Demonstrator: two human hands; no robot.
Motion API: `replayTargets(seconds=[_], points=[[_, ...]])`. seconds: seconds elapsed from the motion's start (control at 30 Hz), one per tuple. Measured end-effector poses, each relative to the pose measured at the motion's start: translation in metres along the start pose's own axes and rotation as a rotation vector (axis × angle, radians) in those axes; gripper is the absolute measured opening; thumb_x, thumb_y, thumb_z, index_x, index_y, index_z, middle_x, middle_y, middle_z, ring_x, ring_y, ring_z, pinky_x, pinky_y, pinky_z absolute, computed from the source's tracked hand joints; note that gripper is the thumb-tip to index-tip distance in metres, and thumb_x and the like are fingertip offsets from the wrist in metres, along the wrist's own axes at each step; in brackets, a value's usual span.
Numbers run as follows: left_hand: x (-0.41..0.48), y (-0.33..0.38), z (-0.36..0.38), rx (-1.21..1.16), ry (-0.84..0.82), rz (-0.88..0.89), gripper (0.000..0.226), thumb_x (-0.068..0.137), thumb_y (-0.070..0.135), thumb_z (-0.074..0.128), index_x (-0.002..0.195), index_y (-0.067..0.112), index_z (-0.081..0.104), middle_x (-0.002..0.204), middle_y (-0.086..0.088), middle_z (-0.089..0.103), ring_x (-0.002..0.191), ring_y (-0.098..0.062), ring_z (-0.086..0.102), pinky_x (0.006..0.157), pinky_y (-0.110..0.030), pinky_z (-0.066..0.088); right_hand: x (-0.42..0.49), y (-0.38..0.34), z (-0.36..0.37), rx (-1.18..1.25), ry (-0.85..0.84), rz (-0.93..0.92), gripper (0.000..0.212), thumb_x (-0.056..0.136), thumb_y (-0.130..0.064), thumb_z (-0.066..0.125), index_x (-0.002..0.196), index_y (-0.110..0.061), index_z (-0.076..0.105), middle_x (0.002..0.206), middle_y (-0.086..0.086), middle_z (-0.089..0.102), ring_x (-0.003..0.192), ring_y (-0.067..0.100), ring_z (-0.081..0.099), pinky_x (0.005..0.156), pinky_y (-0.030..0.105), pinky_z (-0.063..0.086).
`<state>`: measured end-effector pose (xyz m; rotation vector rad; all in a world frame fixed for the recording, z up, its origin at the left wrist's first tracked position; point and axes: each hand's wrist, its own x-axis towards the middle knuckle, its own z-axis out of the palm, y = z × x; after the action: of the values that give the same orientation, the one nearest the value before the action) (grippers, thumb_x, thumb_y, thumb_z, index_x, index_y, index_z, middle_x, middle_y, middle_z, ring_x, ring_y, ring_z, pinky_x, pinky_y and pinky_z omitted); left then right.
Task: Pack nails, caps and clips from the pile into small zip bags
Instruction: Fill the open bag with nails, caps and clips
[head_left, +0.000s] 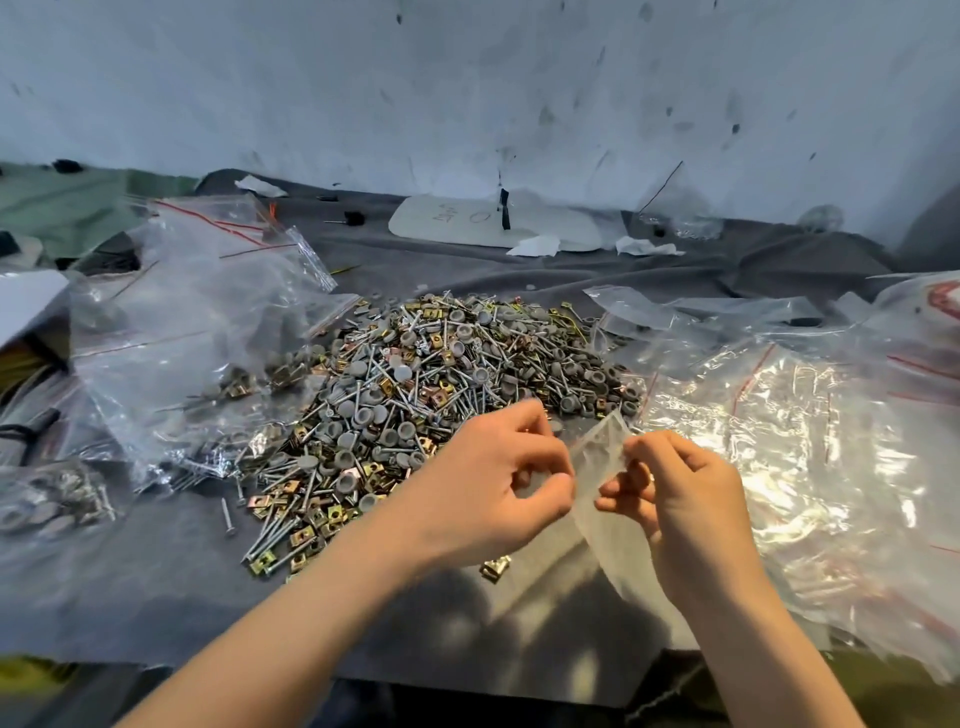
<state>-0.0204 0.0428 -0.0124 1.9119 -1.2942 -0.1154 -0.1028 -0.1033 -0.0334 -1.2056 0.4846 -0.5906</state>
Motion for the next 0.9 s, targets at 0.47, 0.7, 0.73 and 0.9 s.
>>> replayTargets(seconds=[0.47,0.7,0.73,0.9], points=[[-0.040,-0.048,-0.080,-0.803,0.324,-0.166,0.015,0.072,0.024,0.056,0.058,0.023,0.062,0.065,-0.002,0.056,0.055,-0.011,0.049,0.048,-0.020,0.042,-0.022,0.036,0.012,-0.802,-0.374,-0.209,0.007,0.083,-0.016,0.069,0.085,-0.023,0.067,0.077,-0.010,0.064,0.068,0.007,0.057,0.065,0.018,0.045],[-0.051,-0.063,-0.030,-0.448,0.151,-0.357,0.028,0.072,0.018,0.040,0.068,0.018,0.067,0.057,0.003,0.059,0.052,-0.005,0.048,0.050,-0.013,0.037,-0.014,0.059,0.016,-1.104,-0.453,-0.473,0.008,0.085,-0.016,0.069,0.091,-0.015,0.064,0.090,-0.011,0.049,0.083,0.012,0.052,0.073,0.016,0.036],[-0.047,-0.062,-0.022,-0.381,0.081,-0.343,0.029,0.075,0.028,0.042,0.065,0.018,0.068,0.057,0.004,0.059,0.053,-0.006,0.047,0.051,-0.014,0.036,-0.008,0.057,0.016,-1.063,-0.360,-0.489,0.009,0.084,-0.015,0.070,0.090,-0.014,0.064,0.089,-0.010,0.053,0.081,0.012,0.055,0.073,0.018,0.040],[-0.014,-0.066,0.016,0.041,-0.023,-0.265,0.011,0.089,0.038,0.062,0.096,0.030,0.064,0.058,0.006,0.059,0.051,-0.001,0.048,0.053,-0.014,0.038,0.020,0.046,0.024,-0.671,-0.150,-0.355,0.009,0.080,-0.013,0.075,0.083,-0.016,0.068,0.077,-0.006,0.068,0.070,0.007,0.065,0.067,0.020,0.052]])
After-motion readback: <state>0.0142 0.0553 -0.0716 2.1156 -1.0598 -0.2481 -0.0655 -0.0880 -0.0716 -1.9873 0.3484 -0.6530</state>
